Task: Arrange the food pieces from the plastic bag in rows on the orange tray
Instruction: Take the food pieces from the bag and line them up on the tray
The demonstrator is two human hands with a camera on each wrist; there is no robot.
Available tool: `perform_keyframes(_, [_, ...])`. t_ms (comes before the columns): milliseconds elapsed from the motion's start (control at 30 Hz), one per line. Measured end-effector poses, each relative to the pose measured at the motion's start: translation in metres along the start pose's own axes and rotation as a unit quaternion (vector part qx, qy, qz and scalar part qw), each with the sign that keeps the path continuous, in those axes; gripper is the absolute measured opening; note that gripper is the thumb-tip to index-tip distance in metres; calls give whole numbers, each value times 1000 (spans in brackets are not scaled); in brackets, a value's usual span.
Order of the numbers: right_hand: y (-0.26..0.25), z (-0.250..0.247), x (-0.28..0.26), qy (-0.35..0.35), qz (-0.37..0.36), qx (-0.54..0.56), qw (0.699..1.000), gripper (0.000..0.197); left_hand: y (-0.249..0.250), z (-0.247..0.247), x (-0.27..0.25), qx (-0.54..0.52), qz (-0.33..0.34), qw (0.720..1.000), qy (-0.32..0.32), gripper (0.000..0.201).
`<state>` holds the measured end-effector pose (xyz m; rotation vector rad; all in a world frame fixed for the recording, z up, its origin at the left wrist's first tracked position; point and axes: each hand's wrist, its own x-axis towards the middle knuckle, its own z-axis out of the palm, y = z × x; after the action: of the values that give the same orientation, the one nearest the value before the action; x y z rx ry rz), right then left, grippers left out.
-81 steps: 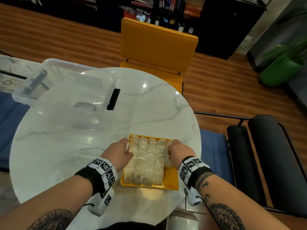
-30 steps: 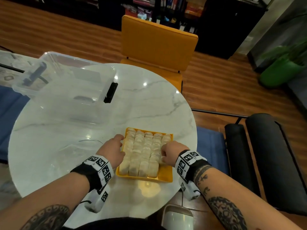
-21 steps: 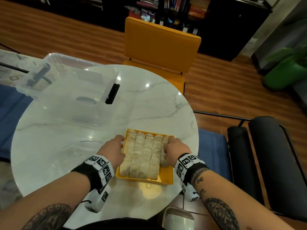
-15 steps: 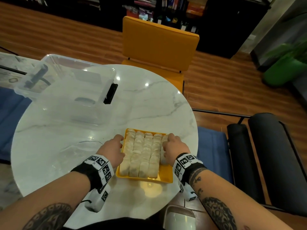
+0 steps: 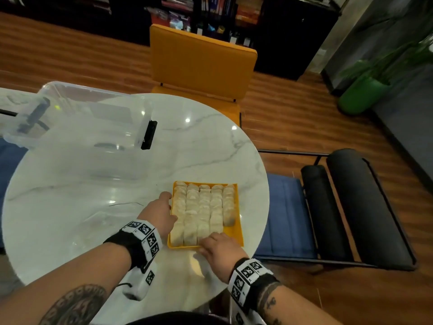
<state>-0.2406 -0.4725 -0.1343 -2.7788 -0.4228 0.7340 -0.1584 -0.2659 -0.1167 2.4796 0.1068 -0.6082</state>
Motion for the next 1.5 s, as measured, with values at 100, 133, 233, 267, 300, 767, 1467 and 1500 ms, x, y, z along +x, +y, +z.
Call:
perform_keyframes(100, [-1,10,0,1,36,-6,999,33,-11,-11,-11,-42,14,999,6,52])
perform_keyframes(133, [-1,12,0,4,45,-10,999,32,-18,-18,-15,-53,25,998,20,45])
perform_keyframes(233, [-1,13,2,4,64,-13,998,32,-52,-47,-26,-70,45,992,95,26])
perform_keyframes(267, [-2,11,2,-2,68,-9,998,34,-67,-58,-29,-73,43,989,124,22])
perform_keyframes(300, [-2,10,2,-6,69,-7,998,37,-86,-69,-31,-70,36,985,155,21])
perform_keyframes(767, [-27,-11,6,48,74,-15,996,40,-188,-64,-47,-293,-171,938,77,26])
perform_keyframes(1467, [-186,-60,130,42,159,193,967,26,-203,-96,-61,-204,-255,944,50,35])
perform_keyframes(1500, [-185,-59,130,24,156,166,974,26,-201,-98,-61,-135,-225,961,89,35])
